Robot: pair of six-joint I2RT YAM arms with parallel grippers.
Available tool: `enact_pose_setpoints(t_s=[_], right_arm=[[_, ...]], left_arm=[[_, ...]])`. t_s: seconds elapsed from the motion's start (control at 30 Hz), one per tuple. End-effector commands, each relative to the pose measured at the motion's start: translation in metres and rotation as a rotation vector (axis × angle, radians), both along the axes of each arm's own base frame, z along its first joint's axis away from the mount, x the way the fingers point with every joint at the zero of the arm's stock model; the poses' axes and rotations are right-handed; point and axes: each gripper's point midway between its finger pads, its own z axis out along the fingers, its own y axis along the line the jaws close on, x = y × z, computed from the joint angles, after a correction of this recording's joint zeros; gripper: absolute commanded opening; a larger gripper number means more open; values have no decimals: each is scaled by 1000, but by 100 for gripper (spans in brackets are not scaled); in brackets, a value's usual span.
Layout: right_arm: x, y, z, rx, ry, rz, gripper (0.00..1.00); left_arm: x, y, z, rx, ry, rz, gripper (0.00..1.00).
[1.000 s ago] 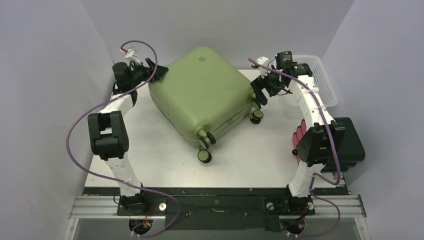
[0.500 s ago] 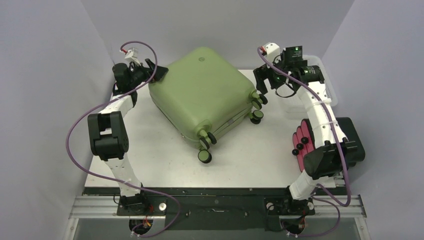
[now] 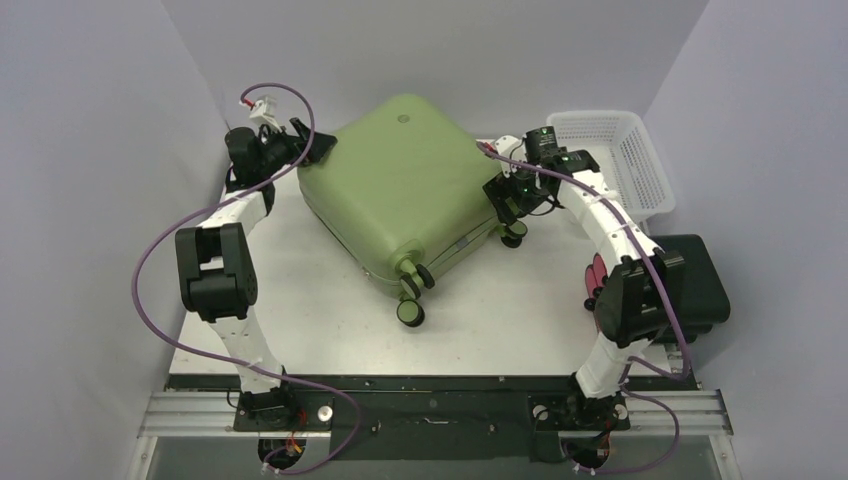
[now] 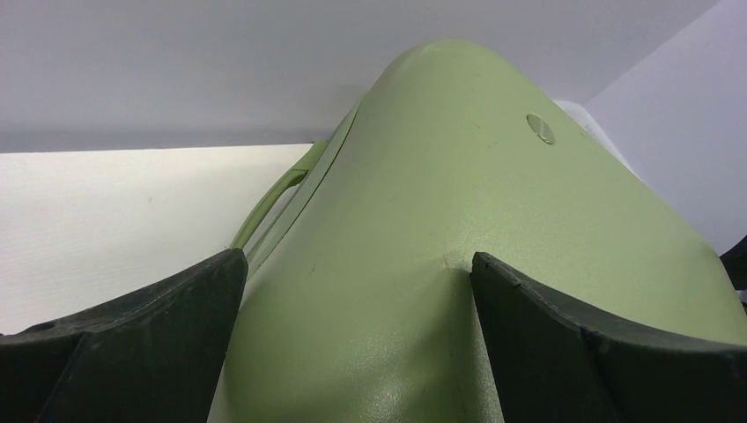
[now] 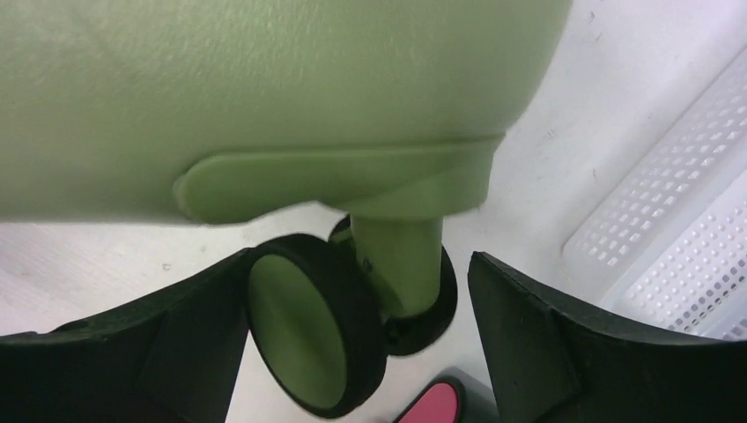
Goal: Open, take out, and arrange the luggage
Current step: Adjust the luggage at the center of the board.
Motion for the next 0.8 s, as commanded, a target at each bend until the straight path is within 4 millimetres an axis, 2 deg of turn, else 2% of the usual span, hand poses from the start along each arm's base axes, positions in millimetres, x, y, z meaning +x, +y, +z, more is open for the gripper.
enact_pose_setpoints(t_s=[0.0, 0.03, 0.1, 0.2, 0.33, 0.4, 0.43, 0.5, 0.7, 0.77], right_arm=[[27, -4, 8, -55, -61, 35, 80], [29, -1, 0, -54, -37, 52, 78], [30, 3, 0, -53, -21, 87, 71], [39, 9, 3, -53, -22, 130, 66], [39, 16, 3, -72, 0, 191, 58], [38, 18, 0, -90, 7, 218, 50], [36, 21, -1, -98, 8, 233, 40], [36, 24, -3, -106, 6, 248, 30], [37, 37, -2, -112, -16, 299, 26], [38, 43, -2, -115, -23, 320, 20]], left_arm=[[-41, -46, -21, -74, 167, -189, 96], [-42, -46, -22, -75, 169, -191, 96], [-44, -47, -23, -75, 174, -195, 96], [-46, -48, -25, -76, 178, -201, 97], [-51, -50, -22, -77, 172, -211, 97], [-54, -51, -21, -77, 171, -215, 97], [-56, -52, -22, -78, 175, -217, 97], [-61, -53, -20, -79, 176, -223, 97], [-80, -57, -12, -83, 171, -244, 97], [-89, -58, -9, -84, 172, -255, 97]])
